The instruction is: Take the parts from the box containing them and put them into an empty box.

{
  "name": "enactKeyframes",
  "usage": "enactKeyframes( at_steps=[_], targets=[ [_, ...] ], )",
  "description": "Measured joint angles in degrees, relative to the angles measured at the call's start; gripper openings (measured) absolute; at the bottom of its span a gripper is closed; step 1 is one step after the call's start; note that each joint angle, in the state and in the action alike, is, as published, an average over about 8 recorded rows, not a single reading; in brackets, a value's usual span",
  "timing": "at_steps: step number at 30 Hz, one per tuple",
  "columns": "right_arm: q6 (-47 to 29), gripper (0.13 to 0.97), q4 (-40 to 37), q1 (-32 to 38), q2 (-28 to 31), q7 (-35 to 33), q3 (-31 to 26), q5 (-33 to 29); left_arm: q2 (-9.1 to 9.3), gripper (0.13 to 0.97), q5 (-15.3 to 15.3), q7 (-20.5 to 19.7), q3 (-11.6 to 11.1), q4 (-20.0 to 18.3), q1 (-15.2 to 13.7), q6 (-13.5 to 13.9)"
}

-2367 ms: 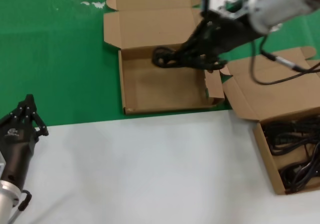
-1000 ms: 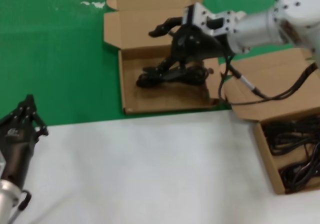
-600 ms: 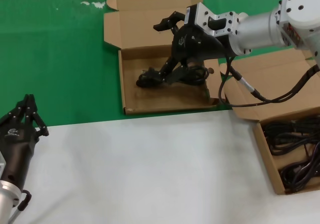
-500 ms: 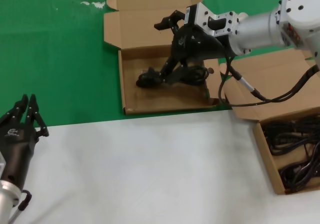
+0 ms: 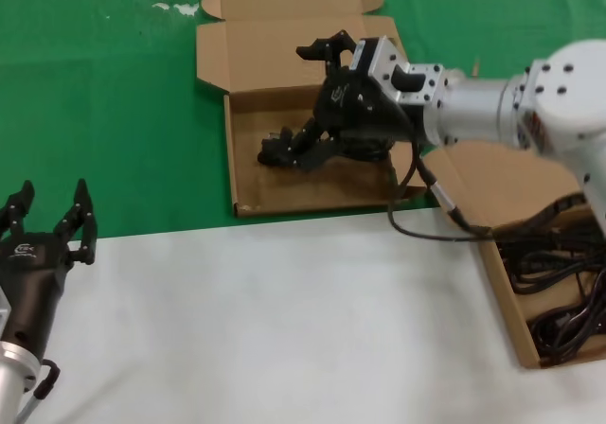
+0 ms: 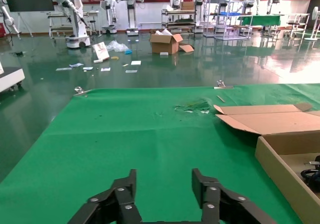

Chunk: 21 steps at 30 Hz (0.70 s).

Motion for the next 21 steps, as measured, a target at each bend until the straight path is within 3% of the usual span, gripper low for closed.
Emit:
enactKeyframes(
  at_steps=[4, 12, 16, 21],
  targets=[
    [3.22, 0.955, 2.55, -3.59, 0.02, 0.1, 1.47, 1.26, 0.0, 0.393, -0.01, 0.0, 0.0, 0.0, 0.0, 0.0],
    [9.65, 0.966, 7.64, -10.76, 0.05, 0.32, 4.39, 3.77, 0.0, 0.606, -0.01, 0.0, 0.0, 0.0, 0.0, 0.0],
    [12.88, 0.966, 10.19, -14.37, 0.07, 0.44, 5.86, 5.03, 0.0, 0.606, -0.01, 0.0, 0.0, 0.0, 0.0, 0.0],
    [16.9, 0.966, 13.37, -18.85, 0.09, 0.57, 7.69, 6.6, 0.0, 0.722, -0.01, 0.0, 0.0, 0.0, 0.0, 0.0]
  ],
)
